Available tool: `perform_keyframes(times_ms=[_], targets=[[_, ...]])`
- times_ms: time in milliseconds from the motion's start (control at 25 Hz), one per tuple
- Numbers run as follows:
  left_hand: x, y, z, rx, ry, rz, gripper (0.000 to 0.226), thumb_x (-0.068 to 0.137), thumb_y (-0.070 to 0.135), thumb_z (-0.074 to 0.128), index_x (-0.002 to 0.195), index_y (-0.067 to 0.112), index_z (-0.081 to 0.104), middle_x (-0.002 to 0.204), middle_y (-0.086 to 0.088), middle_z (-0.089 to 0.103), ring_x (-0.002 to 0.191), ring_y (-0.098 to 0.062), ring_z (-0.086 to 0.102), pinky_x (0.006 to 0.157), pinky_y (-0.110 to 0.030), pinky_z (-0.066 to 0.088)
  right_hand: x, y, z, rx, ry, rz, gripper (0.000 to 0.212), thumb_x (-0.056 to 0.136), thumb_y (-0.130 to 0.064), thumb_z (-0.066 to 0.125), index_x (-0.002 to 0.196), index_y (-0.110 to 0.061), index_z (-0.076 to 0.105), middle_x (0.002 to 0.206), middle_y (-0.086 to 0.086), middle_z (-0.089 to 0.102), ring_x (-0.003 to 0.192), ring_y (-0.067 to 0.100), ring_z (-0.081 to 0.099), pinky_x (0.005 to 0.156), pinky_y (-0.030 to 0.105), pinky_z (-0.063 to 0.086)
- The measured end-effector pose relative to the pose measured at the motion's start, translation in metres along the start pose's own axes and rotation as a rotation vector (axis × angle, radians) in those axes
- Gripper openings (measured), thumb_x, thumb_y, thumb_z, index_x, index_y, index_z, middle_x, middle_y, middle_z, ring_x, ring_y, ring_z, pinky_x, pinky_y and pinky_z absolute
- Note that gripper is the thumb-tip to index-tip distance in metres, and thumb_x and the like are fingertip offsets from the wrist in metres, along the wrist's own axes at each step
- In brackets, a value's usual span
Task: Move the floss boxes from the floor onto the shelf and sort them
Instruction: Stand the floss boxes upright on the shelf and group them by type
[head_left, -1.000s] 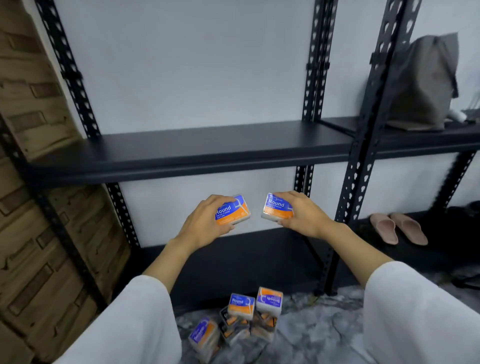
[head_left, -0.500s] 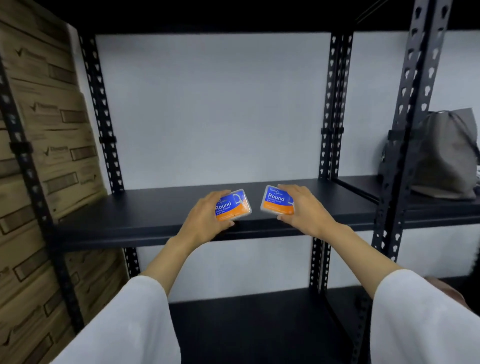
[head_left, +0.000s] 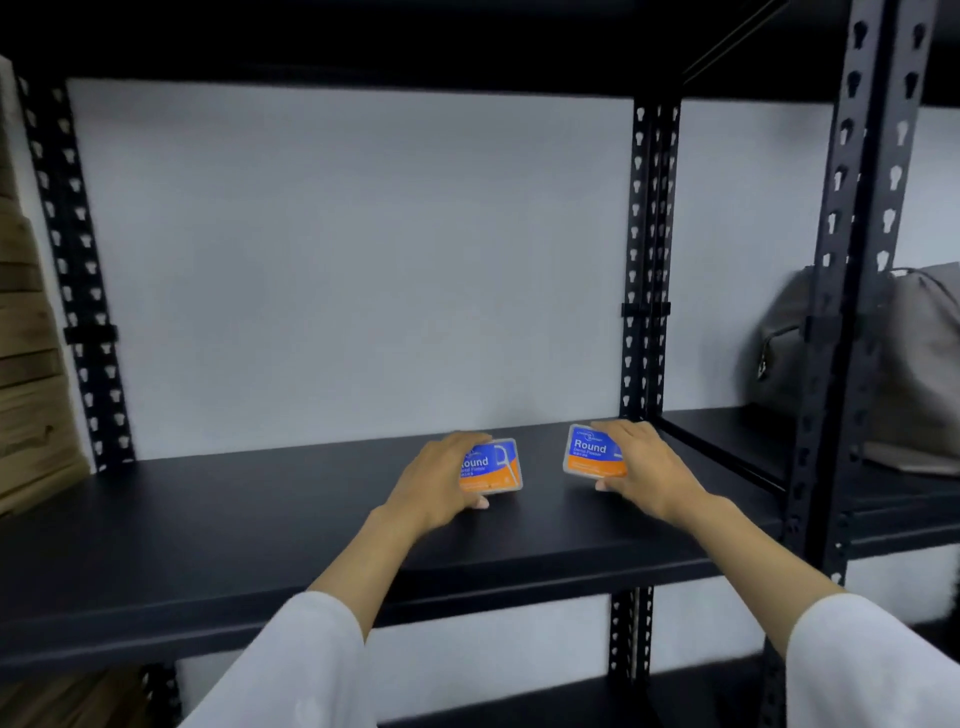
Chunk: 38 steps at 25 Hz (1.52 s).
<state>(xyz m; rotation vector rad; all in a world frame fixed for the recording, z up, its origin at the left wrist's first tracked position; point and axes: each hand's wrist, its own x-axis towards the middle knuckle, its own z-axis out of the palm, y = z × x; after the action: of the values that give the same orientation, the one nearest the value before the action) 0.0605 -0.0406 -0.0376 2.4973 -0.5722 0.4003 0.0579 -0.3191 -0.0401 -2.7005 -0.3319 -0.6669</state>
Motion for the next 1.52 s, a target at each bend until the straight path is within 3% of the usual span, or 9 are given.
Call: perform_keyframes(times_ms=[200,440,600,1080,1280,1520], targets=[[0.076,-0.004,0.039,-0.027,-0.017,0.058,0.073,0.075,0.017,0.078,0.137,0.026,0.041,0.134,0.009,0.045,0.119,-0.015,0.041,0.098,-0.028,0.040,0.049,0.043,0.025,0.001,0.018,-0.007,0.078,0.076,-0.028,0.077,0.142,-0.022,0.036,0.138,-0.005,0.045,0.125,0.014,0.034,0.106,0.033,0.035],[0.131,-0.019,0.068,-0.011,0.069,0.101,0.062,0.074,0.013,0.078,0.127,0.026,0.047,0.127,0.008,0.049,0.114,-0.018,0.044,0.089,-0.028,0.043,0.093,0.079,0.047,-0.017,0.108,0.042,0.068,0.075,-0.021,0.078,0.134,-0.020,0.043,0.133,-0.005,0.046,0.120,0.017,0.037,0.101,0.038,0.039],[0.134,-0.021,0.071,0.015,0.132,0.147,0.050,0.082,0.015,0.071,0.125,0.030,0.050,0.128,0.009,0.049,0.113,-0.016,0.044,0.087,-0.029,0.044,0.102,0.082,0.052,-0.028,0.125,0.011,0.065,0.074,-0.019,0.078,0.130,-0.021,0.046,0.130,-0.001,0.046,0.117,0.020,0.038,0.098,0.038,0.042],[0.136,-0.020,0.075,-0.082,0.127,0.136,0.049,0.082,0.016,0.073,0.125,0.023,0.052,0.130,0.004,0.052,0.118,-0.015,0.046,0.089,-0.022,0.040,0.102,0.082,0.053,0.014,0.087,-0.020,0.060,0.082,-0.007,0.067,0.135,-0.023,0.045,0.134,0.000,0.044,0.122,0.015,0.034,0.102,0.030,0.039],[0.137,-0.020,0.076,-0.057,0.112,0.113,0.052,0.082,0.020,0.074,0.128,0.025,0.049,0.131,0.005,0.050,0.120,-0.012,0.043,0.089,-0.023,0.042,0.102,0.080,0.053,-0.005,0.105,-0.018,0.056,0.082,-0.013,0.068,0.133,-0.023,0.047,0.134,0.000,0.046,0.122,0.017,0.038,0.103,0.040,0.039],[0.126,-0.010,0.070,-0.094,0.079,0.098,0.058,0.081,0.033,0.073,0.132,0.023,0.048,0.134,0.004,0.048,0.122,-0.013,0.044,0.097,-0.027,0.043,0.086,0.065,0.044,0.075,0.130,0.006,0.053,0.087,-0.021,0.063,0.136,-0.019,0.046,0.142,0.001,0.045,0.134,0.018,0.034,0.111,0.037,0.030]])
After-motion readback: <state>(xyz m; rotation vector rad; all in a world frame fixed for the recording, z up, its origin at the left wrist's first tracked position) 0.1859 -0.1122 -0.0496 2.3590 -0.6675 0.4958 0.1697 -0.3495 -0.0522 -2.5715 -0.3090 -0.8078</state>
